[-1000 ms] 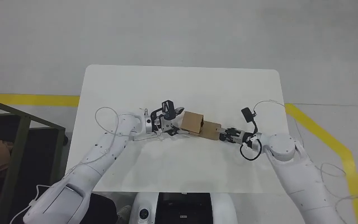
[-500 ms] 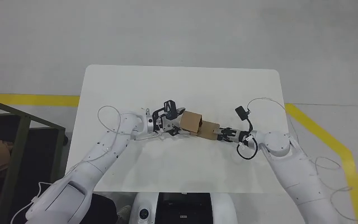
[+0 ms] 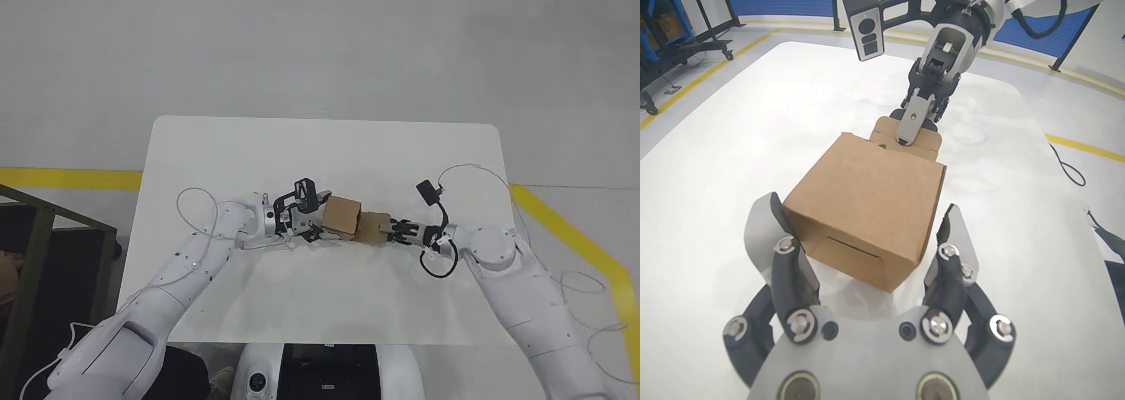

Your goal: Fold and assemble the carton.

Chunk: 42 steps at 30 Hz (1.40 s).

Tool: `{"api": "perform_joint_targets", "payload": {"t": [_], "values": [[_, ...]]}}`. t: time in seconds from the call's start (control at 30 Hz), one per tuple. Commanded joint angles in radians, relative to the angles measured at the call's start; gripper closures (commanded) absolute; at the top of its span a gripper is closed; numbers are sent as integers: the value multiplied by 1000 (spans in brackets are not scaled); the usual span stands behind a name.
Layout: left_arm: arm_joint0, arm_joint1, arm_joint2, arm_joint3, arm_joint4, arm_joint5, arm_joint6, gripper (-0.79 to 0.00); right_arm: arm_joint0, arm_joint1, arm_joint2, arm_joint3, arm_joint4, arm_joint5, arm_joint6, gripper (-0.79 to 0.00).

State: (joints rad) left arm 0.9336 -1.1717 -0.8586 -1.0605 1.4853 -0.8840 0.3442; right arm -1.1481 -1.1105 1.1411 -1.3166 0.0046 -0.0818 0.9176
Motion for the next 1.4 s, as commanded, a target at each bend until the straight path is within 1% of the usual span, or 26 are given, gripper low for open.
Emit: {"api": "perform_joint_targets", "payload": {"t": [0.0,0.03,0.07,0.1,0.13,0.2,0.27,0.43,0.5,0.53,0.57,0.63,0.7,0.77,0.8,0.83,0.87,0.9,0.97,1.07,1.2,1.33,1.37], "values": [[0,0,0,0,1,2,2,-683,0,0,0,-6,5,-1,-1,-120],[0,0,0,0,2,2,3,-690,1,0,0,-10,9,-1,-4,-215],[0,0,0,0,2,2,4,-683,1,-1,0,-15,13,-3,-7,-360],[0,0,0,0,3,2,5,-686,1,-1,-1,-20,18,-5,-9,-385],[0,0,0,0,4,2,5,-686,1,-2,-1,-25,25,-9,-8,-431],[-1,0,0,0,6,2,5,-683,-1,-3,0,-32,59,-19,-5,-471],[-1,1,-1,3,7,2,4,-686,-2,-4,2,-29,87,-29,6,-474],[0,1,-2,6,7,5,4,-683,-1,-8,-3,-9,147,-46,16,-548],[0,1,-2,7,8,6,3,-680,-3,-11,-6,-4,182,-63,23,-566],[1,1,-2,7,8,6,3,-680,-4,-13,-7,-3,204,-72,27,-594],[1,1,-3,7,9,8,2,-683,-7,-14,-6,-3,235,-84,31,-603],[1,1,-3,6,9,8,2,-680,-9,-15,-4,4,257,-92,32,-619],[1,2,-3,5,10,7,1,-680,-9,-17,-9,3,258,-83,21,-610],[2,2,-3,1,11,7,0,-680,-10,-20,-18,-4,266,-76,9,-579],[2,2,-3,0,10,8,0,-690,-10,-22,-21,-8,281,-72,-1,-548],[3,2,-2,-2,11,8,-2,-683,-10,-25,-26,-11,296,-66,-8,-483],[3,1,-1,-5,11,8,-3,-680,-7,-27,-31,-15,300,-59,-17,-459],[4,1,-1,-7,11,10,-3,-683,-4,-29,-37,-18,305,-53,-27,-453],[5,1,0,-12,11,9,-5,-680,4,-34,-51,-23,312,-44,-42,-459],[6,1,1,-17,10,11,-9,-683,19,-40,-66,-13,314,-39,-54,-511],[6,1,-2,-17,10,13,-12,-686,29,-43,-73,14,304,-38,-61,-480],[8,2,-3,-12,8,12,-17,-693,15,-40,-61,28,313,-46,-57,-489],[8,2,-3,-12,8,11,-18,-693,8,-40,-57,26,324,-53,-52,-480]]}}
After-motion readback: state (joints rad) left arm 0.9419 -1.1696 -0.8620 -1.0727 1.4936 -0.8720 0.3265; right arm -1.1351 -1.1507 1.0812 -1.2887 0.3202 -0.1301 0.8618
